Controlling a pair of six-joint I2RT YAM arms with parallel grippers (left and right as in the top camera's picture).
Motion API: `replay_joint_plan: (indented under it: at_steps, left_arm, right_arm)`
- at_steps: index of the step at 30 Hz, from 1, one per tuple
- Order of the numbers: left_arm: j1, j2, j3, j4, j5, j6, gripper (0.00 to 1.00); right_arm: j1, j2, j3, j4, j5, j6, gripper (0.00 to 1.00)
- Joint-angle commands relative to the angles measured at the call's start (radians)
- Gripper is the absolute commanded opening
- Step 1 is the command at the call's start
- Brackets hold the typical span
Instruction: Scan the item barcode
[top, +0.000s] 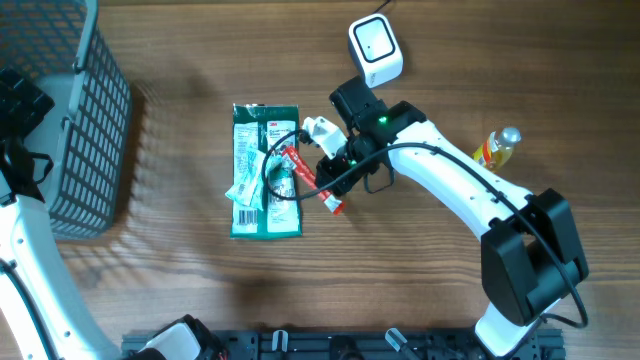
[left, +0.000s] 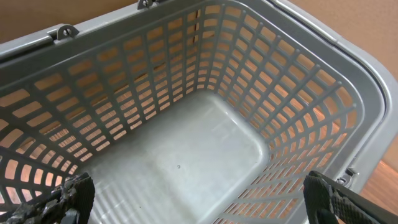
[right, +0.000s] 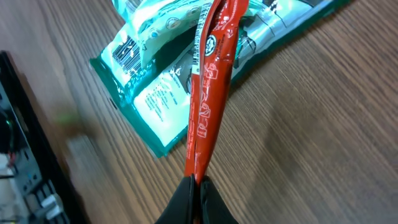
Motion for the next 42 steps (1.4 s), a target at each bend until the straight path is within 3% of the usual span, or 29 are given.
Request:
replay_joint_plan:
  at_steps: [1,7,11,22,42]
  left_arm:
    - [0.004,-0.002,0.006,0.003,0.005,0.019,1.0]
    - [0.004,-0.002,0.006,0.003,0.005,0.019,1.0]
    - [0.004,-0.002,0.006,0.003,0.005,0.019,1.0]
    - [0.004,-0.002,0.006,0.003,0.005,0.019,1.0]
    - [0.004,-0.002,0.006,0.003,0.005,0.019,1.0]
  right_arm:
    - [0.003,0.0,-0.01,0.0,-0.032,-0.113,0.04]
    - [0.005,0.0,-0.013,0.008,-0.043,-0.121,0.04]
    - [0.026,0.0,-0.055,0.067,-0.158,-0.179,0.04]
    - [0.104,0.0,-0.106,0.185,-0.162,-0.177,0.04]
    - [0.11,0.0,-0.129,0.253,-0.155,-0.088,0.04]
